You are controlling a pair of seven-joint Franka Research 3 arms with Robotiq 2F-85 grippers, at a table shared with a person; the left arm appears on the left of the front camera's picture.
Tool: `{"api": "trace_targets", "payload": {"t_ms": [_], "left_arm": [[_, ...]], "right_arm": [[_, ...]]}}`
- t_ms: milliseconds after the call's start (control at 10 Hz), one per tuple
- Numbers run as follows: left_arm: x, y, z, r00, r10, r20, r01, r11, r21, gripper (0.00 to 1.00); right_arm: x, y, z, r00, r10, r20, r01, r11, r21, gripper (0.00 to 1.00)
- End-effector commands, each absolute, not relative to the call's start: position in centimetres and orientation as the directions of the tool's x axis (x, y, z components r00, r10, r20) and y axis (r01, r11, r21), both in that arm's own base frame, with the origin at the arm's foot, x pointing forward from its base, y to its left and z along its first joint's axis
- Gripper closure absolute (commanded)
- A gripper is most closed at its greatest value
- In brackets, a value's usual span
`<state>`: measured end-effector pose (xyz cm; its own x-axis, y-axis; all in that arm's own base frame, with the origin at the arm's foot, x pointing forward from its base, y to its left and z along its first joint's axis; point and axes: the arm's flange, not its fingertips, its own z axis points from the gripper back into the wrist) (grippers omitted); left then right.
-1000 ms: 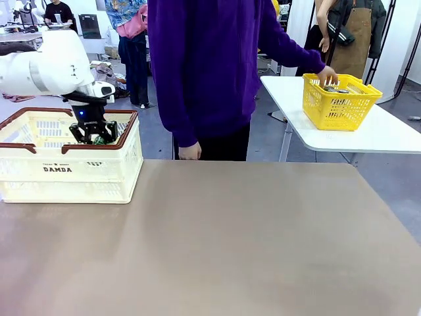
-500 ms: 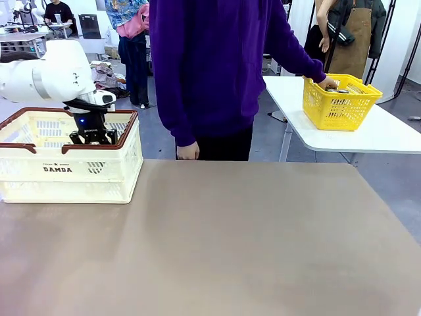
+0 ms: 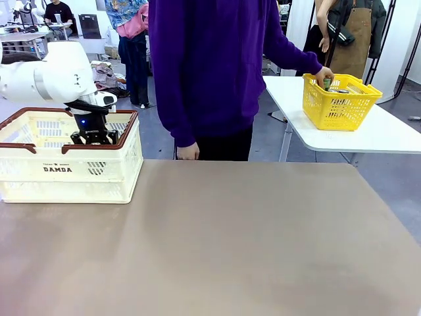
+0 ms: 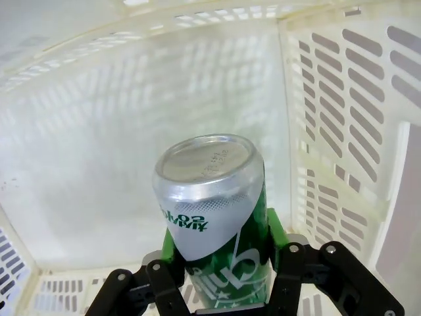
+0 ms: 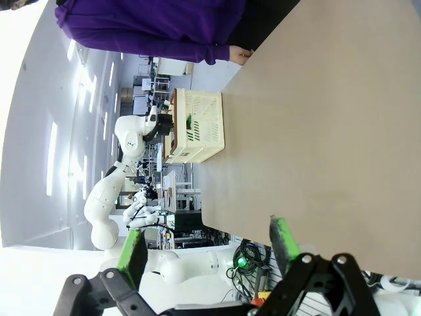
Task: Place the drinks into the Shopping basket.
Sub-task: Pick up one drink and place it into the Shopping basket.
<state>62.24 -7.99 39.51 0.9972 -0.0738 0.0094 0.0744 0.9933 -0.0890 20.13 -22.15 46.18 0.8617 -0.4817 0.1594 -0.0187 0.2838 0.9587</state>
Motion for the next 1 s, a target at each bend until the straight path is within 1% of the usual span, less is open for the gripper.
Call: {"api": "trace_targets", "payload": {"t_ms": [0, 300, 500, 700, 800, 900], "left_arm": [[62.2, -7.9, 40.0, 0.997, -0.079, 0.028, 0.081, 0.992, -0.092, 0.0], [62.0, -7.9, 40.4, 0.997, -0.07, 0.039, 0.074, 0.993, -0.096, 0.0], [61.6, -7.2, 41.6, 0.996, -0.06, 0.066, 0.067, 0.992, -0.11, 0.0], [60.9, -4.8, 46.4, 0.989, -0.063, 0.131, 0.088, 0.978, -0.189, 0.0], [59.8, -3.4, 50.2, 0.989, -0.108, 0.101, 0.131, 0.957, -0.257, 0.0], [58.2, -2.3, 53.9, 0.993, -0.083, 0.08, 0.107, 0.922, -0.371, 0.0]], "right_arm": [[20.3, -22.4, 46.4, 0.857, -0.481, 0.187, -0.054, 0.278, 0.959, 0.0], [20.3, -22.4, 46.4, 0.857, -0.481, 0.187, -0.054, 0.278, 0.959, 0.0], [20.3, -22.4, 46.4, 0.857, -0.481, 0.187, -0.054, 0.278, 0.959, 0.0], [20.3, -22.4, 46.4, 0.857, -0.481, 0.187, -0.054, 0.278, 0.959, 0.0], [20.3, -22.4, 46.4, 0.857, -0.481, 0.187, -0.054, 0.278, 0.959, 0.0], [20.3, -22.4, 46.4, 0.857, -0.481, 0.187, -0.054, 0.278, 0.959, 0.0]]}}
